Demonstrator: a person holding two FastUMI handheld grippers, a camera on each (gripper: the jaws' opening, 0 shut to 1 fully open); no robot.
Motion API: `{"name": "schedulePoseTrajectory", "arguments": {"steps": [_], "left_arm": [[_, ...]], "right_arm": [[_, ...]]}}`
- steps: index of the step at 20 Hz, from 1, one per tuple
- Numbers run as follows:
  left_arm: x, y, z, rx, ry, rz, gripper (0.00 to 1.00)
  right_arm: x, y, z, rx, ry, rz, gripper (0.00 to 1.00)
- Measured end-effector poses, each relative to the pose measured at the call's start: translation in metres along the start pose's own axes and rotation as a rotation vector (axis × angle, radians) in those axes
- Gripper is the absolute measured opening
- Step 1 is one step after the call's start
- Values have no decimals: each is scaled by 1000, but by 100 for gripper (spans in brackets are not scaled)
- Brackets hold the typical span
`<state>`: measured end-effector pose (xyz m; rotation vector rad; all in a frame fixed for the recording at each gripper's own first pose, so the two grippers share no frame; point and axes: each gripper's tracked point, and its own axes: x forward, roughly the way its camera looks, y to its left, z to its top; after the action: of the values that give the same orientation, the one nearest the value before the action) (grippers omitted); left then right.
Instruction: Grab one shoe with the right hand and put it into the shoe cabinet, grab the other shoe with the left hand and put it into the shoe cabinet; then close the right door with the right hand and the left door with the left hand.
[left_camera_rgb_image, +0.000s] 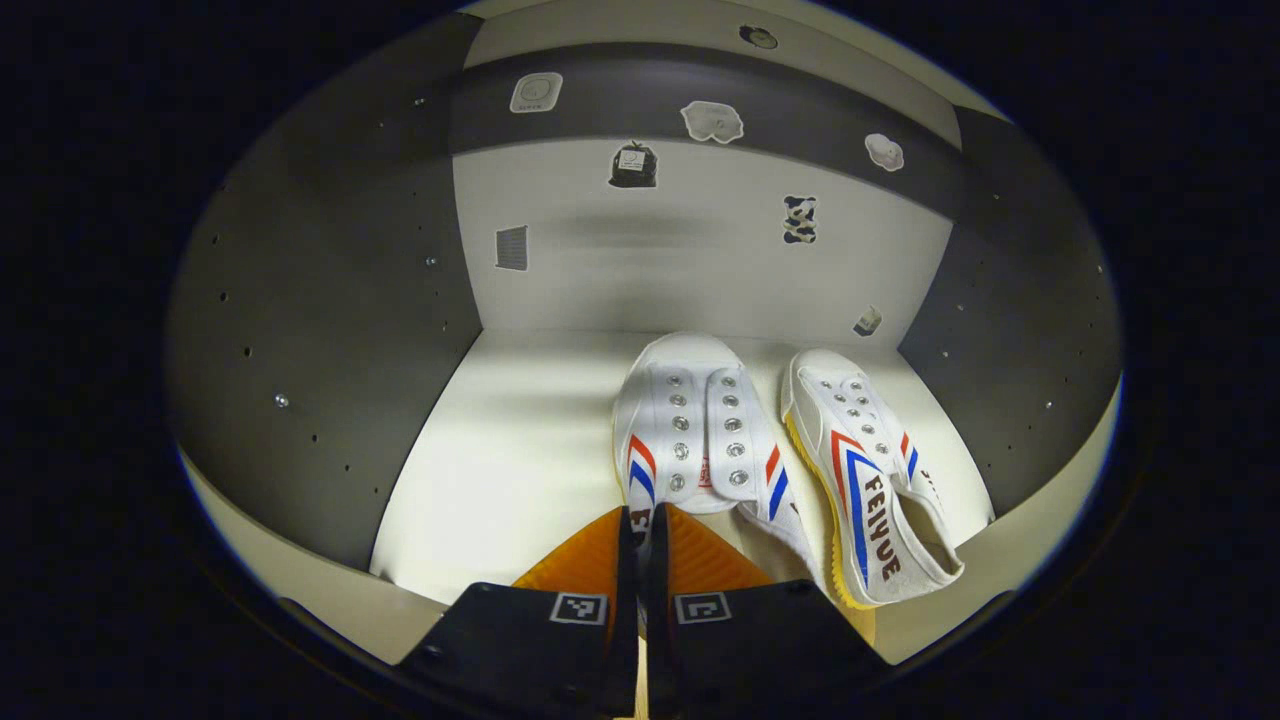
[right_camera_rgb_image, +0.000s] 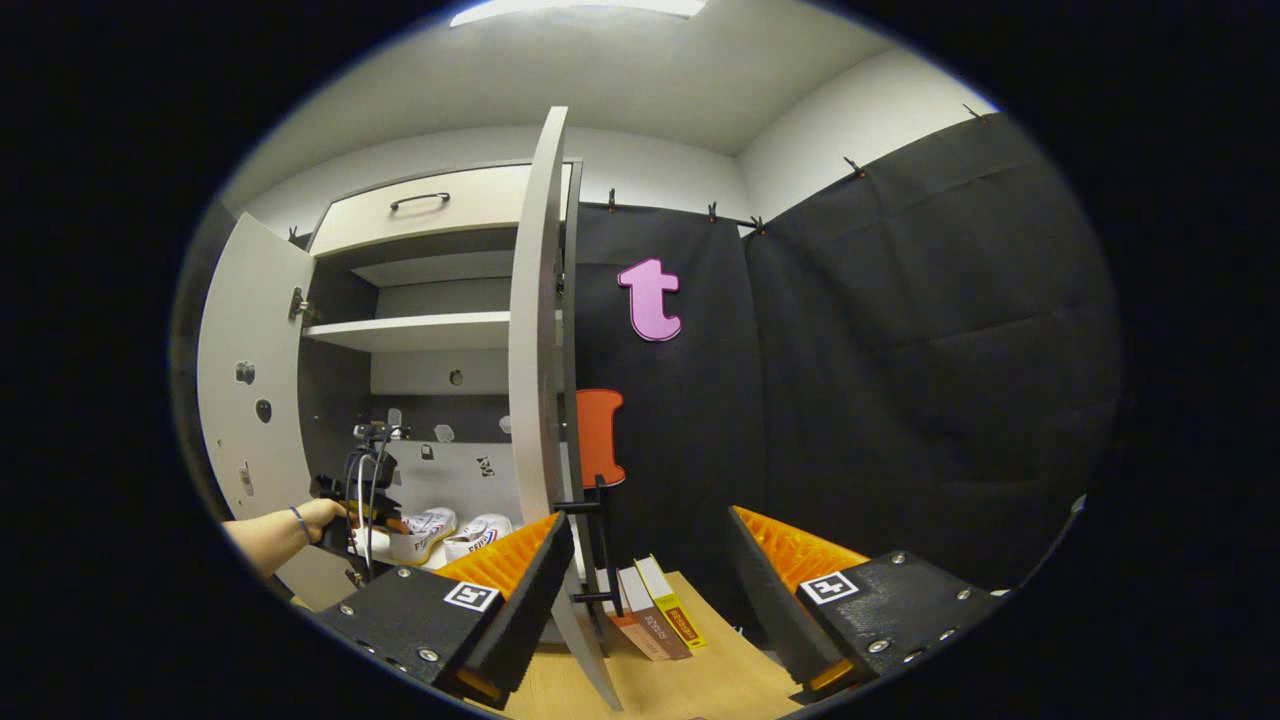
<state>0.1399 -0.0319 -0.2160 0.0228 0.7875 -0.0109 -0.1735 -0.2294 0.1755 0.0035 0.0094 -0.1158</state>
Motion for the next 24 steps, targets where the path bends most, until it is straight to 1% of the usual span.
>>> {"name": "schedulePoseTrajectory", "arguments": {"steps": [1, 2, 3, 4, 6, 8, 10, 11, 13, 15, 17, 19, 21, 23, 24], "left_arm": [[-1, -6, 4, -3, -23, -28, 12], [0, -7, 7, 13, -43, -34, 24], [0, -1, 12, 41, -67, -18, 29], [0, 7, 21, 73, -111, 9, 36], [-5, 8, 37, 101, -193, 23, 48], [-15, 6, 50, 117, -269, 24, 100], [-31, 6, 63, 128, -344, 36, 96], [-43, 5, 69, 130, -381, 41, 96], [-69, -1, 76, 142, -451, 30, 96], [-105, -6, 79, 145, -516, 5, 96], [-156, -10, 82, 133, -585, -17, 96], [-204, -8, 78, 128, -646, -22, 96], [-242, -3, 71, 125, -702, -24, 96], [-273, 0, 55, 108, -722, -46, 95], [-288, 2, 46, 101, -725, -60, 96]], "right_arm": [[4, -3, -5, -6, 13, -2, 94], [7, -4, -10, -11, 25, -5, 94], [10, -7, -15, -18, 34, -13, 94], [13, -8, -18, -22, 45, -16, 94], [14, -3, -23, -8, 59, 2, 94], [15, -1, -26, -4, 66, 12, 94], [15, -4, -27, -11, 70, 16, 94], [13, -3, -26, -11, 72, 21, 94], [13, -4, -25, -16, 70, 28, 94], [13, -4, -23, -19, 68, 39, 94], [14, -4, -23, -19, 68, 46, 94], [14, -3, -22, -25, 72, 60, 94], [14, 0, -23, -31, 72, 77, 94], [12, 5, -23, -31, 70, 103, 94], [13, 5, -23, -32, 70, 103, 94]]}}
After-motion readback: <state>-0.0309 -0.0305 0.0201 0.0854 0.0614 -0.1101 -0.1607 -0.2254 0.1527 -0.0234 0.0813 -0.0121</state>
